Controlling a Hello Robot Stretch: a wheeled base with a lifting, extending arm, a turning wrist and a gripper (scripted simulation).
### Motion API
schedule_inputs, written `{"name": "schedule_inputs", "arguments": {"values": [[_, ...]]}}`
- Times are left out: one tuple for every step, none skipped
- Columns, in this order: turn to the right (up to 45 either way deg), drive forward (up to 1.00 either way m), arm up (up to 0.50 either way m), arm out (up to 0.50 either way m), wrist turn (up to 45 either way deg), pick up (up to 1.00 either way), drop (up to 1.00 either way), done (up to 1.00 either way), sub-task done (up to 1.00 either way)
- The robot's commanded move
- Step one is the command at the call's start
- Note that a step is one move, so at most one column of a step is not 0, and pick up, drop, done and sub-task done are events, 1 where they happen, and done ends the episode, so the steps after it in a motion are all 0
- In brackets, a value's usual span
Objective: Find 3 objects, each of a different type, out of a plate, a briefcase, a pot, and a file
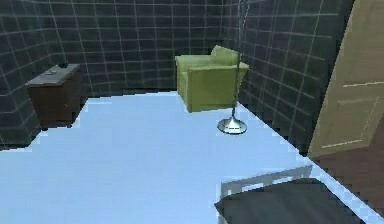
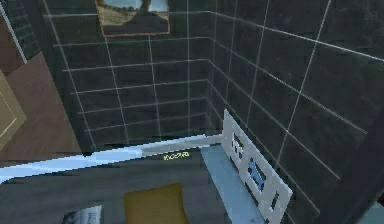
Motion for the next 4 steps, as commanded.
{"name": "schedule_inputs", "arguments": {"values": [[-3.0, 0.00, 0.00, 0.00, 0.0, 0.00, 0.00, 0.00, 0.00], [0.0, 1.00, 0.00, 0.00, 0.0, 0.00, 0.00, 0.00, 0.00], [-6.0, 0.00, 0.00, 0.00, 0.0, 0.00, 0.00, 0.00, 0.00], [0.0, 0.10, 0.00, 0.00, 0.0, 0.00, 0.00, 0.00, 0.00]]}}
